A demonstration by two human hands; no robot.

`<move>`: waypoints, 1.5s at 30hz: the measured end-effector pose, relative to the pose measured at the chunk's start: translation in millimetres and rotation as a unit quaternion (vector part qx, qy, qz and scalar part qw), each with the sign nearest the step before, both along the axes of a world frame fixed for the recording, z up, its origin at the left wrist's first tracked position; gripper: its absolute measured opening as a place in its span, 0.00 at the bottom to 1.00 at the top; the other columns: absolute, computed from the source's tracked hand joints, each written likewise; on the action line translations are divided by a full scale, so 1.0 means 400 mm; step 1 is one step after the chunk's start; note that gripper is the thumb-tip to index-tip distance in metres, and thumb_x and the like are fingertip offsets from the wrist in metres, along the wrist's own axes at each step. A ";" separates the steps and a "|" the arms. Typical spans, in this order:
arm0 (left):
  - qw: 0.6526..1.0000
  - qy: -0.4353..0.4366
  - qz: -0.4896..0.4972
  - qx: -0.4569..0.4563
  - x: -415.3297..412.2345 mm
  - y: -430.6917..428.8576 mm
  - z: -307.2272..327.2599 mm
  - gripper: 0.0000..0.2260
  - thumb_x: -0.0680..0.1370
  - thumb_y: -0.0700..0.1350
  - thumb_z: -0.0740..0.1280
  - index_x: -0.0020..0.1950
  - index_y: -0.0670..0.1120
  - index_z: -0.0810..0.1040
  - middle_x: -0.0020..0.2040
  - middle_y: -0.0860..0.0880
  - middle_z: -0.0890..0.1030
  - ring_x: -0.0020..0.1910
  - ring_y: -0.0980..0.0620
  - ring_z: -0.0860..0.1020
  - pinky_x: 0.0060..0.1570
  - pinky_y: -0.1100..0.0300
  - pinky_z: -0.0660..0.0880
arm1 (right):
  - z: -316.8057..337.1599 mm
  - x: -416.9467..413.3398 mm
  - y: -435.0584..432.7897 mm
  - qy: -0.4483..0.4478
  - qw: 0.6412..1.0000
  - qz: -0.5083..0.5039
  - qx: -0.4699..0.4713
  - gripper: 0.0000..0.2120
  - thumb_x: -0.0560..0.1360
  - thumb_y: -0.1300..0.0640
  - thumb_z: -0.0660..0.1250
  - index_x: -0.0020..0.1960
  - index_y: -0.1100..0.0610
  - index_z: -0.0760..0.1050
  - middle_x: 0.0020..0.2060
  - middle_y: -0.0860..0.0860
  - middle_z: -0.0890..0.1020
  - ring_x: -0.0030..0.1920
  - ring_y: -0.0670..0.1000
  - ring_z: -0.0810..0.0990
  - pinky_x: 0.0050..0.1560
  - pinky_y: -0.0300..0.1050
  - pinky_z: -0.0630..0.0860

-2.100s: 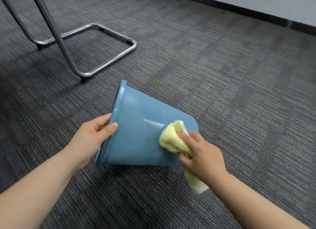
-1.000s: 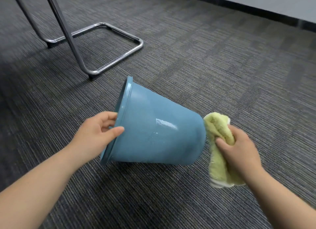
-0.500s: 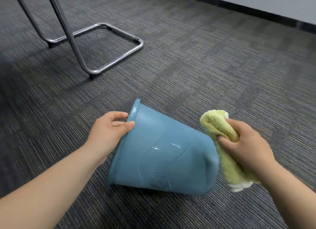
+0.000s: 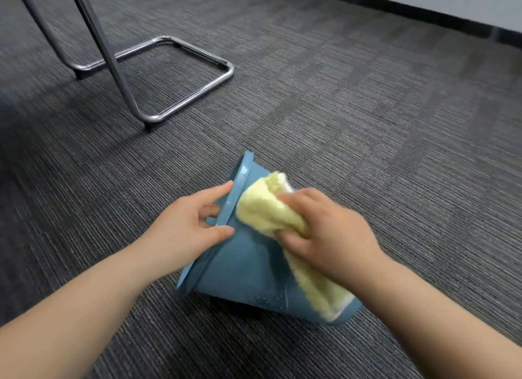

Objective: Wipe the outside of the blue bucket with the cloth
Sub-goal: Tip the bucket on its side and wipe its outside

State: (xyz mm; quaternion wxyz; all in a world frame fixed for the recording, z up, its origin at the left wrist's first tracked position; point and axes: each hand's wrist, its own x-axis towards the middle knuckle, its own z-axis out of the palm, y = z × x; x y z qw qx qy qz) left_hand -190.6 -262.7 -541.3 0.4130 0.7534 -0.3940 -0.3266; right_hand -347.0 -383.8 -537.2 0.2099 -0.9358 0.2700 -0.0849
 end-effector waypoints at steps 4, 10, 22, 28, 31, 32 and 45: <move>0.999 -0.010 -0.033 0.012 0.011 -0.002 0.007 0.30 0.70 0.39 0.69 0.54 0.71 0.61 0.43 0.65 0.75 0.36 0.68 0.79 0.33 0.77 0.72 | -0.005 0.008 0.007 0.003 1.000 0.029 -0.002 0.21 0.70 0.46 0.62 0.63 0.40 0.65 0.59 0.43 0.72 0.53 0.52 0.76 0.43 0.44 0.70; 0.996 0.052 -0.065 0.014 0.006 -0.005 0.005 0.30 0.71 0.35 0.66 0.56 0.69 0.62 0.38 0.67 0.82 0.39 0.58 0.83 0.36 0.70 0.77 | -0.003 0.008 -0.050 0.031 0.997 -0.065 -0.017 0.19 0.72 0.48 0.61 0.62 0.45 0.66 0.61 0.45 0.71 0.51 0.55 0.76 0.39 0.43 0.66; 0.998 0.059 -0.024 0.007 0.031 -0.005 -0.009 0.28 0.72 0.36 0.66 0.56 0.68 0.63 0.42 0.66 0.82 0.41 0.56 0.83 0.43 0.65 0.79 | -0.032 -0.019 -0.052 0.061 0.996 -0.061 -0.023 0.16 0.72 0.49 0.61 0.59 0.47 0.68 0.59 0.44 0.72 0.49 0.54 0.77 0.37 0.42 0.65; 0.998 0.056 -0.002 0.018 0.042 0.000 -0.016 0.28 0.72 0.36 0.66 0.60 0.64 0.62 0.38 0.63 0.84 0.37 0.59 0.82 0.33 0.71 0.75 | -0.047 -0.026 0.043 0.029 0.997 0.072 0.013 0.23 0.67 0.47 0.60 0.61 0.40 0.67 0.59 0.44 0.75 0.47 0.57 0.79 0.40 0.45 0.69; 0.998 0.060 0.009 0.020 0.043 -0.001 -0.018 0.28 0.72 0.36 0.66 0.61 0.64 0.63 0.37 0.63 0.84 0.37 0.60 0.82 0.31 0.72 0.74 | -0.055 -0.031 0.016 0.044 0.999 0.024 0.006 0.21 0.68 0.47 0.61 0.62 0.38 0.66 0.58 0.43 0.73 0.49 0.54 0.78 0.39 0.44 0.68; 0.998 0.062 0.014 0.020 0.042 -0.002 -0.020 0.28 0.72 0.36 0.66 0.62 0.63 0.62 0.37 0.63 0.84 0.35 0.61 0.82 0.30 0.73 0.73 | -0.060 -0.036 -0.003 0.053 0.999 -0.008 0.000 0.21 0.69 0.47 0.61 0.62 0.40 0.66 0.59 0.43 0.73 0.50 0.53 0.78 0.38 0.43 0.67; 0.993 0.102 0.051 0.016 0.038 0.004 -0.029 0.28 0.72 0.34 0.65 0.67 0.55 0.64 0.34 0.59 0.85 0.33 0.62 0.81 0.26 0.70 0.73 | -0.079 -0.071 -0.031 0.074 0.997 -0.035 -0.004 0.19 0.69 0.48 0.62 0.61 0.41 0.67 0.58 0.43 0.74 0.49 0.53 0.78 0.38 0.43 0.68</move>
